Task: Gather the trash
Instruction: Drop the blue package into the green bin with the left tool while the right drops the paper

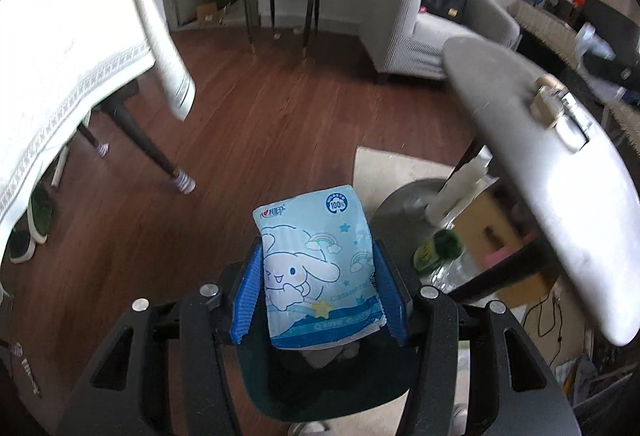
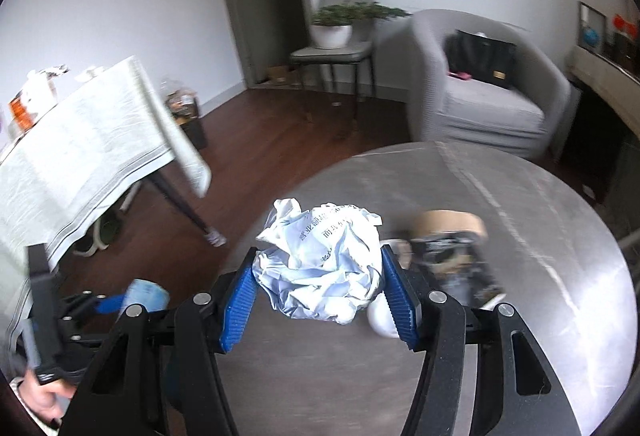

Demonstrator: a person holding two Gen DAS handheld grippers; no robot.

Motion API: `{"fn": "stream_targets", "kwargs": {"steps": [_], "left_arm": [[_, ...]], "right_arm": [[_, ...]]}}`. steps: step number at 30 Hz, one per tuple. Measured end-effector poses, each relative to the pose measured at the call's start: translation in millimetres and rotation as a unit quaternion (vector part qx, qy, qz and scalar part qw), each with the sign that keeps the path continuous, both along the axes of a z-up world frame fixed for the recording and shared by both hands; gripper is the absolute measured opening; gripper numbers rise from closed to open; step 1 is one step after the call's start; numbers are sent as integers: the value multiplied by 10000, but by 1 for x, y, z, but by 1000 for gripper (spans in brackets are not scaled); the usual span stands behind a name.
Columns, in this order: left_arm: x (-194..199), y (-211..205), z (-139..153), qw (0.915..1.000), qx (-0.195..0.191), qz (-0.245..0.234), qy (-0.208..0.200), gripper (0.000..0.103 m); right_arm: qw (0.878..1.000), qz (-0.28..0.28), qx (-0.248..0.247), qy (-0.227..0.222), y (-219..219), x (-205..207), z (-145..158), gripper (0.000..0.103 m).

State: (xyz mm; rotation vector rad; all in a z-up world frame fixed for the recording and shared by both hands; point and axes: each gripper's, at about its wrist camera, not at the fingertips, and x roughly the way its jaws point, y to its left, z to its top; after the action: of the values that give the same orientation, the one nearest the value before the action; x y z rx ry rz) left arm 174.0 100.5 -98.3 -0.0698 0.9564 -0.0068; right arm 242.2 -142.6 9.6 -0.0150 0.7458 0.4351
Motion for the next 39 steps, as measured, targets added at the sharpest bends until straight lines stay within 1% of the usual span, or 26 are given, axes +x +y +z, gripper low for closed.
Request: {"fn": "stream_targets", "kwargs": {"steps": [2,4,7,10,11,14,19,22,23,24,31,35,39], "left_arm": [[-4,10,-11,9999,15,45,156,56],[-8,19,-22,9994,-56,64,324,56],[-14,28,-38,9984,-88,78,562,56],[-17,37,-57,9958,-286,48,867,56],[-17,40,-62,9948,-298,54,969,56],[-23,44,-79,9915,-376,72,1243,56],[-29,42,-99,9862,-422,-125,1599,57],[-33,41,-108,9842,-375,-232,1717,61],[-34,41,-109,9839,-346,-241,1735,63],[-36,43,-110,9837,-337,-241,1749,64],[-39,60,-103,9865,-499,-81,1561,63],[-40,70,-95,9889,-506,68,1394,58],[-43,81,-85,9915,-517,218,1177,55]], "right_arm": [[9999,110,21,12,9,-3,0,60],[9997,239,22,35,22,-9,0,60],[9986,522,-83,61,47,-19,-4,60],[9969,752,-175,133,70,-27,-11,60],[9964,814,-197,160,76,-29,-14,60],[9934,1067,-313,281,99,-37,-26,60],[9870,1460,-459,482,137,-47,-45,60],[9842,1597,-499,580,151,-51,-53,60],[9834,1631,-500,613,154,-53,-55,60],[9826,1664,-504,654,158,-53,-58,60],[9809,1664,-498,875,167,-50,-72,60],[9790,1672,-525,1046,173,-49,-85,60],[9754,1735,-678,1175,184,-52,-101,60]]}}
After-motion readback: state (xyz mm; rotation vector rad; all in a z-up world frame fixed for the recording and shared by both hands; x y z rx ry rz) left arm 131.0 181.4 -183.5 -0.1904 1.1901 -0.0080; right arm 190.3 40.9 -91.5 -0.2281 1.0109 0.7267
